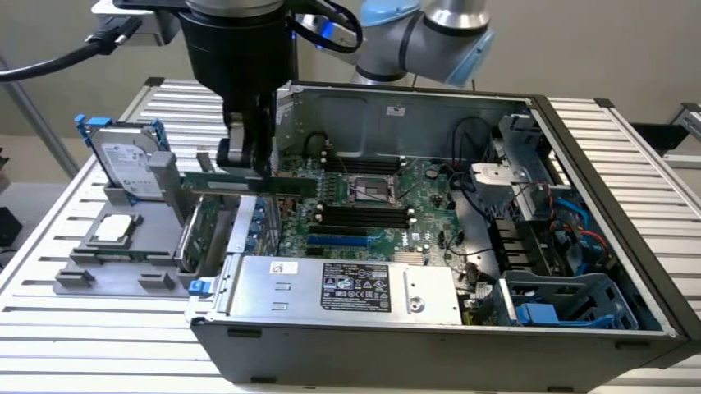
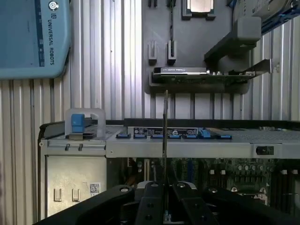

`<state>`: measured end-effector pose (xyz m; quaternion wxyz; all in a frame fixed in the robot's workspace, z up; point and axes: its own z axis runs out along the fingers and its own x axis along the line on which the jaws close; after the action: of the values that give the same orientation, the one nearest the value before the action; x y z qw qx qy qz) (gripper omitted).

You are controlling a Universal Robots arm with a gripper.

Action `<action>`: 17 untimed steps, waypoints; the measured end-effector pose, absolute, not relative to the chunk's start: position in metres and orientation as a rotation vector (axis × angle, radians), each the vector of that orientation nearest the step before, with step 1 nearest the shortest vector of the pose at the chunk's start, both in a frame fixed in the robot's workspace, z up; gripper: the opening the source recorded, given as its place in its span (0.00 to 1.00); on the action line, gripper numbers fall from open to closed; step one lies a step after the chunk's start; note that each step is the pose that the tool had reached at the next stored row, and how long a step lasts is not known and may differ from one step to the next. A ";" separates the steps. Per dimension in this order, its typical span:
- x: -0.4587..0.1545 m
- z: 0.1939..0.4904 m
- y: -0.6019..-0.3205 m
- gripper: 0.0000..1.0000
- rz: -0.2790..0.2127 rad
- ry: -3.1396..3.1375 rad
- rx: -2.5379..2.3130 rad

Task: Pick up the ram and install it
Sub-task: 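Pick up the ram and move it above insertion slot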

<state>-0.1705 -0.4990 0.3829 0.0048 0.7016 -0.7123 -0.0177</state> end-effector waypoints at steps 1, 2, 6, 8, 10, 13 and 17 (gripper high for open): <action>-0.166 0.383 -0.499 0.00 -0.056 -2.231 2.198; -0.162 0.383 -0.499 0.00 -0.057 -2.232 2.198; -0.143 0.383 -0.499 0.00 -0.060 -2.233 2.200; -0.134 0.383 -0.499 0.00 -0.062 -2.234 2.201; -0.125 0.383 -0.499 0.00 -0.063 -2.234 2.201; -0.111 0.383 -0.499 0.00 -0.064 -2.235 2.202; -0.093 0.382 -0.497 0.00 -0.064 -2.235 2.202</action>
<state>-0.0931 -0.4975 0.3823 0.0018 0.7016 -0.7123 -0.0202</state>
